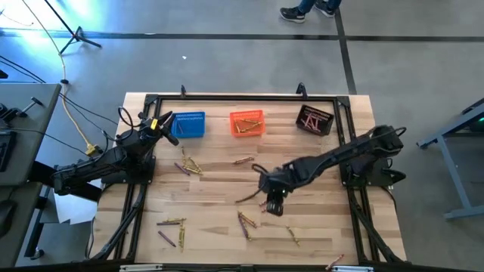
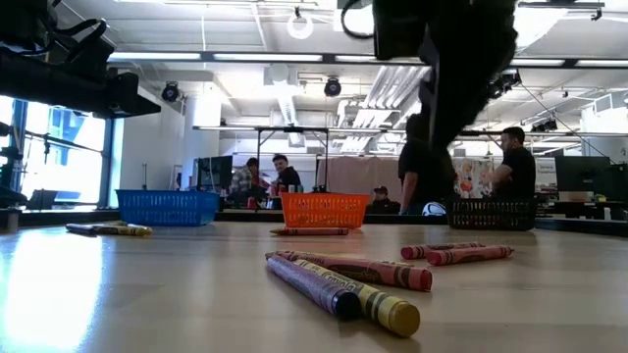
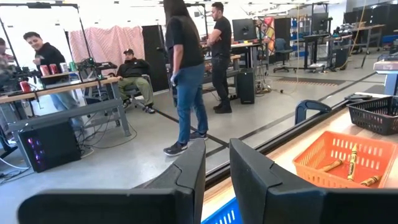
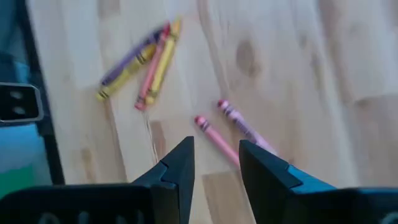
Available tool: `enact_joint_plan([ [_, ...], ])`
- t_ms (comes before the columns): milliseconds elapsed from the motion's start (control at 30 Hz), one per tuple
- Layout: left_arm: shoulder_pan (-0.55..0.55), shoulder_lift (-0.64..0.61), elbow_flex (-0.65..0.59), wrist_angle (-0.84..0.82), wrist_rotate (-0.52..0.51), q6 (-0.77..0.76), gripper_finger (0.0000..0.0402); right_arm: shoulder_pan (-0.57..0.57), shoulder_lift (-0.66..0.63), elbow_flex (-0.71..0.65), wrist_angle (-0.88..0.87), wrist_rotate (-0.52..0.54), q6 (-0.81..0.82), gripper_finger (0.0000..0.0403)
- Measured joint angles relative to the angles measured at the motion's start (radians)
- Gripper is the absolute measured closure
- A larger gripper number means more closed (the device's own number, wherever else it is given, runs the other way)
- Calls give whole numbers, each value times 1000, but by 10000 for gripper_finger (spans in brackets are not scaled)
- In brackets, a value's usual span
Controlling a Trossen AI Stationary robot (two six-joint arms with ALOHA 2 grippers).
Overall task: Sort crayons
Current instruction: Put the red crayon into the black bin
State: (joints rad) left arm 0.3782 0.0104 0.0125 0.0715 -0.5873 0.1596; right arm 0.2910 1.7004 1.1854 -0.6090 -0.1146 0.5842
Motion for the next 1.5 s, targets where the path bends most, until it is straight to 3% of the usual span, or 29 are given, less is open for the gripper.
enact_joint_plan([
  [167, 0, 0, 0, 0, 0, 0, 342, 43, 93, 0, 28, -66, 28, 291],
  [367, 0, 0, 0, 0, 0, 0, 342, 64, 168, -1, 46, -64, -30, 291],
  [600, 0, 0, 0, 0, 0, 0, 342, 63, 179, -1, 44, -50, -97, 291],
  [900, 0, 0, 0, 0, 0, 0, 342, 63, 179, -3, 46, 13, -324, 291],
  [1200, 0, 0, 0, 0, 0, 0, 342, 62, 251, 0, 38, 5, -383, 292],
  [1300, 0, 0, 0, 0, 0, 0, 342, 62, 255, 0, 34, 21, -379, 309],
  [1500, 0, 0, 0, 0, 0, 0, 342, 55, 253, -2, 11, -12, -337, 390],
])
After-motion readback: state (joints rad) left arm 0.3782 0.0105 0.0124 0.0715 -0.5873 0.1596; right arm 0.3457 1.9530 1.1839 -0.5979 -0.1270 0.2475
